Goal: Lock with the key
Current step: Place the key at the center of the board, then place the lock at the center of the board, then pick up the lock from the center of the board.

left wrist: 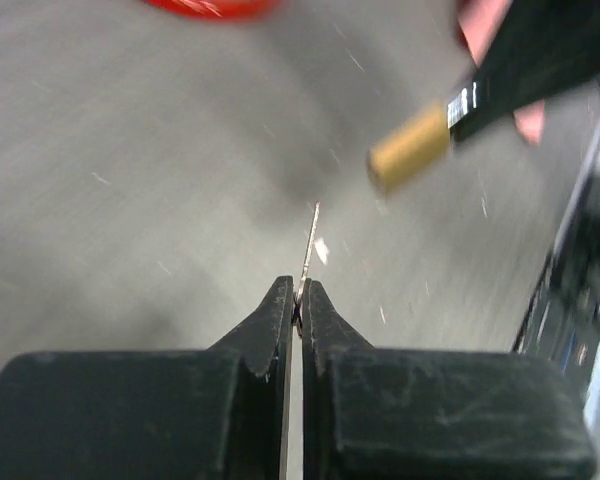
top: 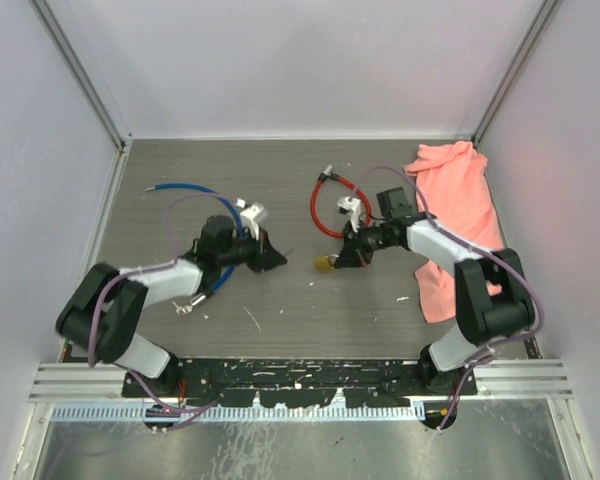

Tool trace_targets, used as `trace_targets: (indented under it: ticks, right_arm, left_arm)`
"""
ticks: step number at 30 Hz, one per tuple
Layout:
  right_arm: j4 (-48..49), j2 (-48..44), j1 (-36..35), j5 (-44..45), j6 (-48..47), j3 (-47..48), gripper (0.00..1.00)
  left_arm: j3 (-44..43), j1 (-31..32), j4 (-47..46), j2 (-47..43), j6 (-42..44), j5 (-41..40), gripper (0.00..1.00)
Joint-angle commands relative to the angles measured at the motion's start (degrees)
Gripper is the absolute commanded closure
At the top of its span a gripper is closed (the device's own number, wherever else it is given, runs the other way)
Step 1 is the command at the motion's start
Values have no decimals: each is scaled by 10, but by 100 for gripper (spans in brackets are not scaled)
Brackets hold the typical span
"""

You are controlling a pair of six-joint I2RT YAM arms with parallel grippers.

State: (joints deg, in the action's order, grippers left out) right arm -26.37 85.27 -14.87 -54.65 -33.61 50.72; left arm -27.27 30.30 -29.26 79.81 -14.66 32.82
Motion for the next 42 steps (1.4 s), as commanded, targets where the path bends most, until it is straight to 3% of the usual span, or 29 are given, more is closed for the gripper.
trace_targets:
  ticks: [1, 5, 9, 11, 16, 20, 23, 25, 26, 28, 30, 31, 33, 37, 40, 42]
  right_arm:
    - [163, 118, -41, 67, 276, 127, 99]
    - [188, 248, -60, 168, 446, 272, 99]
    - [193, 351, -71, 204, 509, 386, 97]
    - [180, 396, -74, 201, 530, 446, 89]
    - [114, 443, -81, 212, 487, 546, 65]
    - [80, 373, -80, 298, 374, 516, 38]
    - [72, 295, -80, 321, 283, 457, 27]
    - [61, 229, -82, 308, 225, 406, 22]
    - [47, 204, -82, 283, 197, 387, 22]
    - [15, 159, -82, 226, 159, 354, 22]
    - [-3, 97, -82, 175, 147, 298, 22]
    - [-3, 68, -82, 153, 144, 271, 22]
    - [6, 16, -83, 121, 150, 214, 22]
    - [42, -51, -82, 92, 173, 123, 22]
    - [57, -61, -80, 93, 170, 93, 22]
    - [52, -52, -77, 89, 169, 96, 22]
  left_arm:
    - [-205, -78, 141, 140, -201, -26, 97]
    - [-320, -124, 203, 255, -291, -29, 91]
    - [-420, -143, 287, 331, -297, -78, 81]
    - [-467, -147, 323, 354, -285, -105, 74]
    - [-555, -147, 414, 361, -228, -165, 43]
    - [-529, -144, 422, 275, -132, -227, 35]
    - [-438, -140, 369, 167, -67, -266, 26]
    - [-364, -140, 332, 82, -39, -268, 4]
    - [-327, -143, 318, 50, -34, -257, 1]
    - [-275, -159, 340, 7, -42, -217, 2]
    - [-260, -167, 420, -13, -56, -198, 0]
    - [-257, -166, 462, -17, -65, -197, 6]
    - [-254, -148, 537, -20, -81, -243, 18]
    - [-263, -62, 639, -5, -79, -422, 23]
    - [-263, -58, 652, 32, -69, -437, 36]
    - [-264, -58, 649, 58, -63, -428, 38]
